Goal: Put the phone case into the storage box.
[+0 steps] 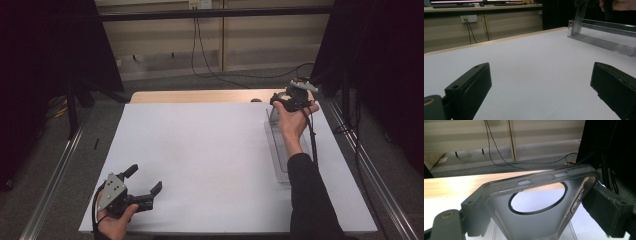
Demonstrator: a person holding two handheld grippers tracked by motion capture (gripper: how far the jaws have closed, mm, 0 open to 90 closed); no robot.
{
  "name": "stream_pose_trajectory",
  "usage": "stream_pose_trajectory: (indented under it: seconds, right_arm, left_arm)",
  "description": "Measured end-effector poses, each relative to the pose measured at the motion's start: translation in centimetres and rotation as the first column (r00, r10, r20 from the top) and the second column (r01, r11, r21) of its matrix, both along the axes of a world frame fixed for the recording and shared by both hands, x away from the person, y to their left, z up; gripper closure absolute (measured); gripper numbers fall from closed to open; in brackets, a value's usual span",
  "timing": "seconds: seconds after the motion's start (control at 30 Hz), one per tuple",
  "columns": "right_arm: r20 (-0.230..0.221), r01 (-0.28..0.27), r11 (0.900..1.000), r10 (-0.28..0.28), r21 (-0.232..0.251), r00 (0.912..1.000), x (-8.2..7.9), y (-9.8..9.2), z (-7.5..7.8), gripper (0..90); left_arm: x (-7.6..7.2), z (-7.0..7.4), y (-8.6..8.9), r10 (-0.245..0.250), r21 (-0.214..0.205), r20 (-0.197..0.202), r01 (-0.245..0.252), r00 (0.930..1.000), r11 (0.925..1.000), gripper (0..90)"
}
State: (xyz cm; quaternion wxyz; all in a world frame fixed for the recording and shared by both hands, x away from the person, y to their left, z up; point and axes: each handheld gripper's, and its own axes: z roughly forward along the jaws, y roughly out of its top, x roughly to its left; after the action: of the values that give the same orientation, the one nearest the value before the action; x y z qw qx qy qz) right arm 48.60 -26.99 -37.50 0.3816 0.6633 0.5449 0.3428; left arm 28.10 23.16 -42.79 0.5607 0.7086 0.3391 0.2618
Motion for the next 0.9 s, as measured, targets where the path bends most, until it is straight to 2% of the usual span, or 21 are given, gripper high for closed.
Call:
stream_pose_trajectory:
  seconds: [0.27, 0.5, 0.7, 0.8, 0.9]
  right_arm:
    - [0.018, 0.001, 0.9998, -0.001, -0.019, 0.9998, 0.2, 0.4, -0.3, 12.6]
    - [0.018, -0.072, 0.9973, 0.073, -0.009, 0.9972, 0.1, -0.3, -0.3, 11.0]
    - [0.015, -0.115, 0.9933, 0.115, 0.010, 0.9933, 0.2, -0.6, -0.4, 9.1]
    - [0.009, -0.116, 0.9932, 0.116, 0.010, 0.9932, 0.3, -0.7, -0.4, 13.6]
    - [0.010, -0.125, 0.9920, 0.125, 0.018, 0.9921, 0.3, -0.7, -0.4, 12.1]
  left_arm:
    - [0.0, 0.0, 0.0, 0.001, 0.006, 0.000, -0.001, 1.0000, 1.0000, 3.3]
    - [0.0, 0.0, -0.1, 0.001, 0.008, -0.004, -0.001, 1.0000, 1.0000, 3.3]
    - [0.0, -0.1, 0.0, 0.001, 0.010, -0.003, -0.001, 1.0000, 0.9999, 3.3]
    - [0.0, 0.0, 0.0, 0.003, 0.010, -0.004, -0.003, 1.0000, 0.9999, 3.3]
    - [0.0, -0.1, 0.0, 0.002, 0.010, -0.004, -0.002, 1.0000, 0.9999, 3.3]
